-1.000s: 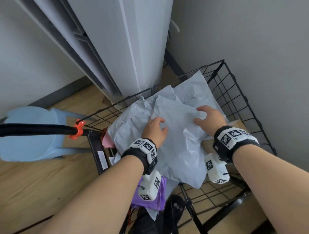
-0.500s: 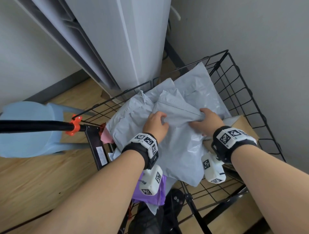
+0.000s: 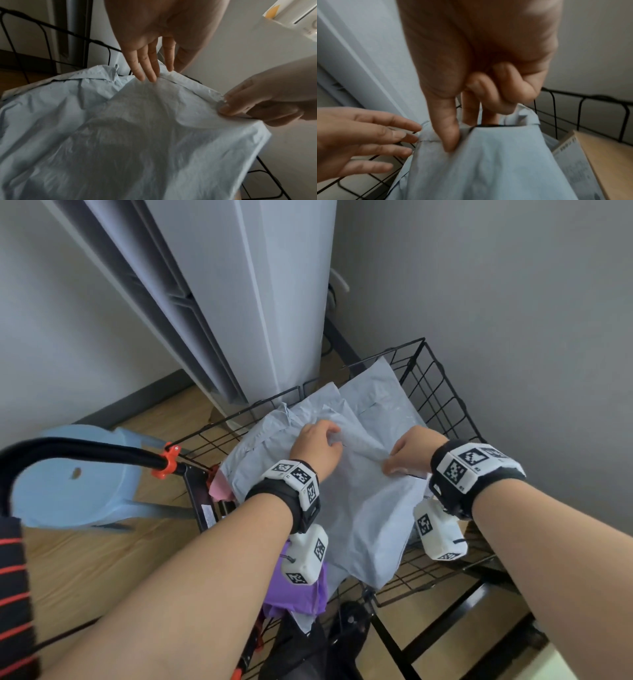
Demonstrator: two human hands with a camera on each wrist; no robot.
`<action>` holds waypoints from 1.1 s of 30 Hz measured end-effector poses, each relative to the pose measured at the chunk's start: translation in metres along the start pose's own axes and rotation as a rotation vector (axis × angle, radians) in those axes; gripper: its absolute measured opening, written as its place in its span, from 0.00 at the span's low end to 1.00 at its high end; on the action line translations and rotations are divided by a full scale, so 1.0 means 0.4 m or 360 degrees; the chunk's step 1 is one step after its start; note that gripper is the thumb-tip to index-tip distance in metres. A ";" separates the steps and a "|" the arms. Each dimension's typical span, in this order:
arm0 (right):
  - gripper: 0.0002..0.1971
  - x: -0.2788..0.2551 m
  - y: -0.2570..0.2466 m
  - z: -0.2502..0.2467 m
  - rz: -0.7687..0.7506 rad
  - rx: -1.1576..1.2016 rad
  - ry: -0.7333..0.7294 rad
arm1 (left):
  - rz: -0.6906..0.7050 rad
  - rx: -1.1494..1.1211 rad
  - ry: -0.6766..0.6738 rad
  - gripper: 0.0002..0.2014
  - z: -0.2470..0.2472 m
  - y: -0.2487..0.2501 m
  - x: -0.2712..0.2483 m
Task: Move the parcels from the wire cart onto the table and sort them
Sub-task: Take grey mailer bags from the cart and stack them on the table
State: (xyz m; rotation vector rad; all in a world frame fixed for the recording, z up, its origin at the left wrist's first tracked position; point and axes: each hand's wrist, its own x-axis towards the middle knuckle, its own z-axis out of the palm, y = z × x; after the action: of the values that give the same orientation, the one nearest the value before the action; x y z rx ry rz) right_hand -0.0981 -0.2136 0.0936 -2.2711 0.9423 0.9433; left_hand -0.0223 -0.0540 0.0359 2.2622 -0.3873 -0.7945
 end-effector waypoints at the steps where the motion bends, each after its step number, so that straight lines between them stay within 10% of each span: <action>1: 0.14 -0.019 -0.003 -0.009 -0.0046 -0.0028 0.0017 | 0.0016 0.0002 0.0010 0.14 -0.007 0.012 -0.011; 12: 0.12 -0.249 0.001 -0.150 -0.0180 0.0782 0.0206 | 0.0179 -0.0154 0.0037 0.18 -0.101 0.207 -0.174; 22: 0.15 -0.399 0.026 -0.249 -0.0189 0.1801 0.0365 | 0.0629 0.0365 -0.0168 0.60 -0.118 0.390 -0.327; 28: 0.15 -0.467 0.064 -0.290 -0.0351 0.1932 0.0307 | 0.0666 0.0408 0.0345 0.17 -0.119 0.454 -0.354; 33: 0.06 -0.517 0.116 -0.308 -0.0399 0.1745 0.0707 | 0.0490 0.0279 0.0517 0.10 -0.139 0.492 -0.348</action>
State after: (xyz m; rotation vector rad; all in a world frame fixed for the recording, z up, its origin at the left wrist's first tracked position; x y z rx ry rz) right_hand -0.1905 -0.2407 0.3192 -1.5504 0.9664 -0.2245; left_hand -0.1030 -0.0991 0.2654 2.3617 -0.6497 -0.2381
